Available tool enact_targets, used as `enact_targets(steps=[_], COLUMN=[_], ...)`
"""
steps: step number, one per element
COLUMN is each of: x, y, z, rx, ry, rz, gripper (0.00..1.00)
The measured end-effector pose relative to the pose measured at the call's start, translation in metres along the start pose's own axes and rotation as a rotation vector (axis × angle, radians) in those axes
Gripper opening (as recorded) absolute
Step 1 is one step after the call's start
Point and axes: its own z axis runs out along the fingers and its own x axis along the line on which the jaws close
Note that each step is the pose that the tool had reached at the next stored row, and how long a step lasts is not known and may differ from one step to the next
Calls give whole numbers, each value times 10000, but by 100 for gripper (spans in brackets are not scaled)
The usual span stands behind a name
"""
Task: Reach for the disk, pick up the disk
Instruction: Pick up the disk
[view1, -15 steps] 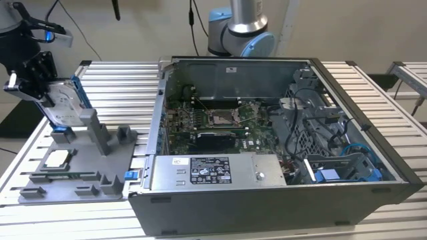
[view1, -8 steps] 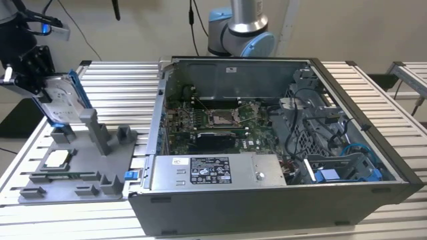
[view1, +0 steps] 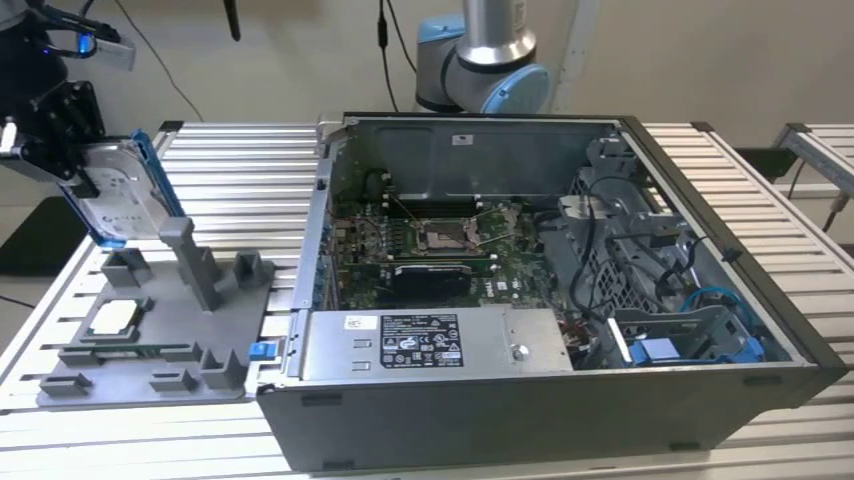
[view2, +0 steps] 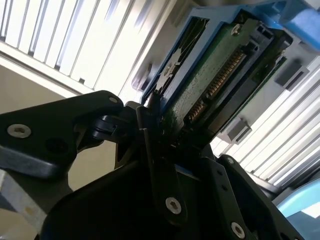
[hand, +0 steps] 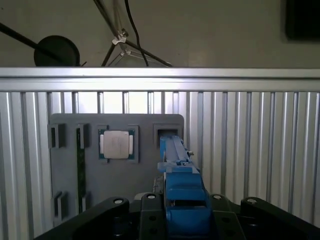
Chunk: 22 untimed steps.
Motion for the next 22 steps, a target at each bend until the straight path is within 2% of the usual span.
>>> enact_targets(steps=[7,22], x=[-8,-29], y=[-2,-5], z=[-141,-495], rx=[-1,-2], ry=[0,1], rz=[-2,-9], gripper=[0,0])
